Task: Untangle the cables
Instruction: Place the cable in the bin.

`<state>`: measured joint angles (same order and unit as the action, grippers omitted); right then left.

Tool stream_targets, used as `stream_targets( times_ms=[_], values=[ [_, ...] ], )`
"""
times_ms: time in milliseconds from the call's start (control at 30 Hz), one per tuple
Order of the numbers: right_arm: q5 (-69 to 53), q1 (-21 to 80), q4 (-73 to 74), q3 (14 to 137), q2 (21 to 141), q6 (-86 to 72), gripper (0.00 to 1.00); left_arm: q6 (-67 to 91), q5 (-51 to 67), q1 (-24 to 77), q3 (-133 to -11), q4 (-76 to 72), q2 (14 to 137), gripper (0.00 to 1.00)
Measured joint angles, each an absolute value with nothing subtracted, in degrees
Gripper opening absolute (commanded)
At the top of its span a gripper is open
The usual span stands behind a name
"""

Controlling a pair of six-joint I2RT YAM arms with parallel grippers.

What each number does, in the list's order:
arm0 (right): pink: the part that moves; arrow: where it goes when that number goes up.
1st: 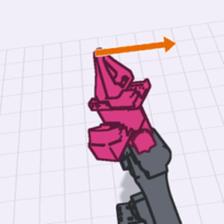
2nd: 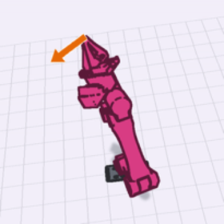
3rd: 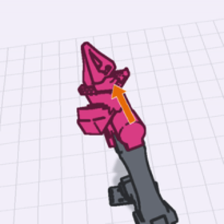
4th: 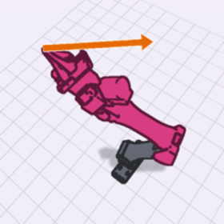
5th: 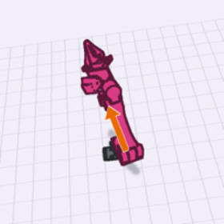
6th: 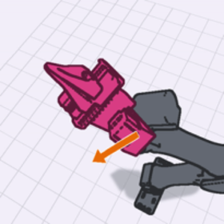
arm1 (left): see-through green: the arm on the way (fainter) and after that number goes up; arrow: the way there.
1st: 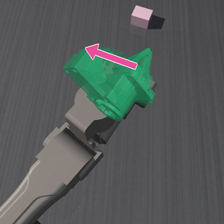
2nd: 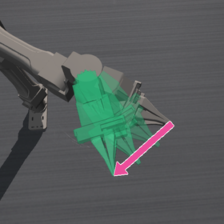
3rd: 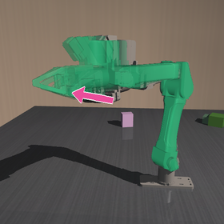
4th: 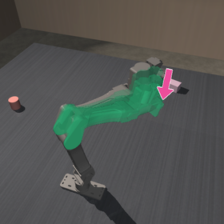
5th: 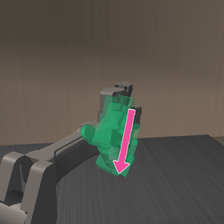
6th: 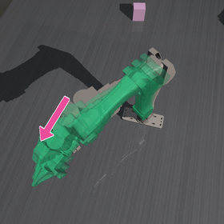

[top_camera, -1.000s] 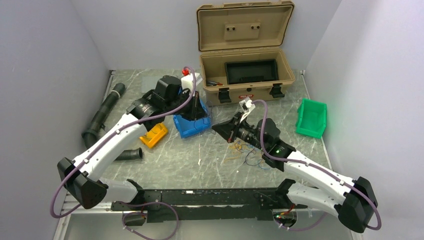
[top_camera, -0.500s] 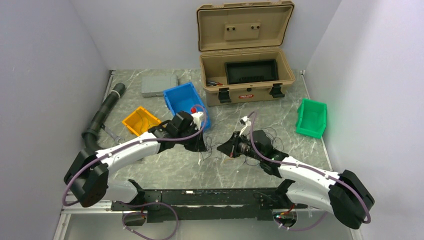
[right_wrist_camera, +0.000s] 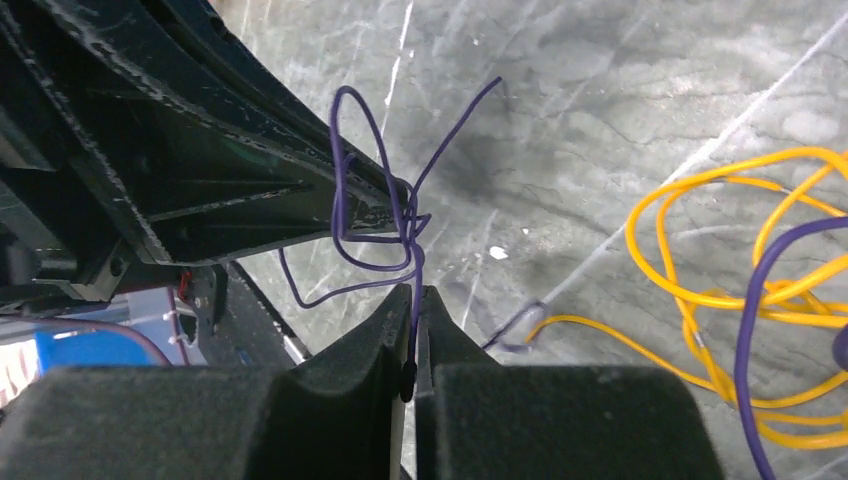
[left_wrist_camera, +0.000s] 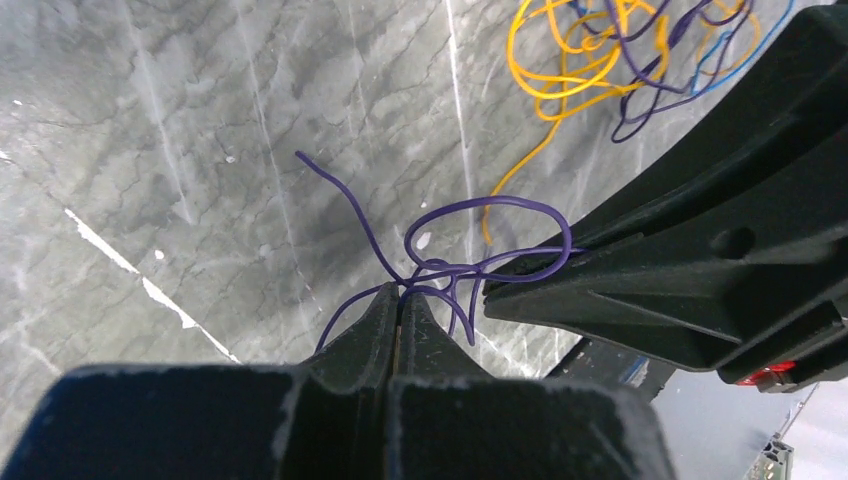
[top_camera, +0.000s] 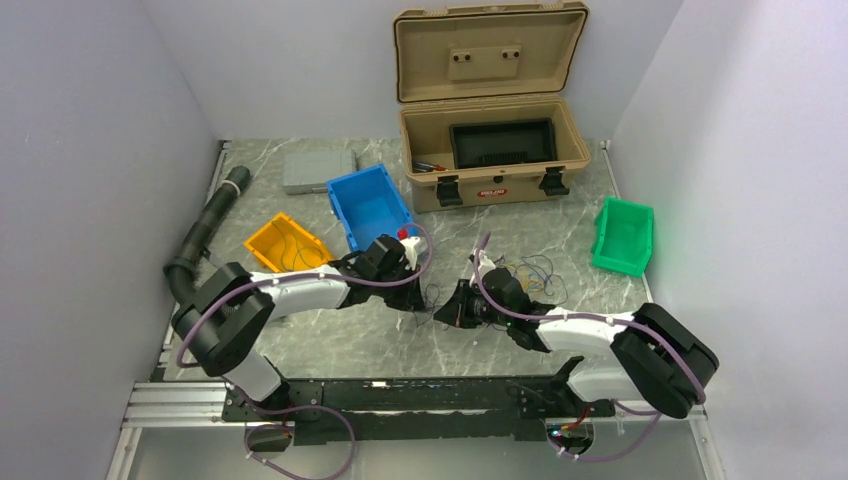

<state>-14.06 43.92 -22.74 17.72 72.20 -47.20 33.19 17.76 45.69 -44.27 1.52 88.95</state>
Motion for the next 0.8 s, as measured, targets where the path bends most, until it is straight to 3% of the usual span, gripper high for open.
stream_targets(
  times_ms=[167, 367, 533, 800],
  values=[
    [-14.0, 43.9, -27.4, 15.0, 74.5, -47.9, 0.14, 33.3, 17.9, 46.1, -44.4, 0.2, 92.7, 0.00],
    [-14.0, 44.0, -30.9, 14.2, 77.8, -49.0, 0.39, 33.2, 17.9, 46.7, -44.8, 0.2, 94.5, 0.00],
    [-14.0, 44.0, -33.5, 13.4, 78.0, -50.0, 0.50, 33.0, 17.9, 47.1, -45.3, 0.3, 94.6, 0.00],
    [-12.9, 44.0, -35.7, 12.8, 78.0, -51.5, 0.48, 33.0, 17.9, 47.7, -45.7, 0.2, 94.6, 0.00]
  ],
)
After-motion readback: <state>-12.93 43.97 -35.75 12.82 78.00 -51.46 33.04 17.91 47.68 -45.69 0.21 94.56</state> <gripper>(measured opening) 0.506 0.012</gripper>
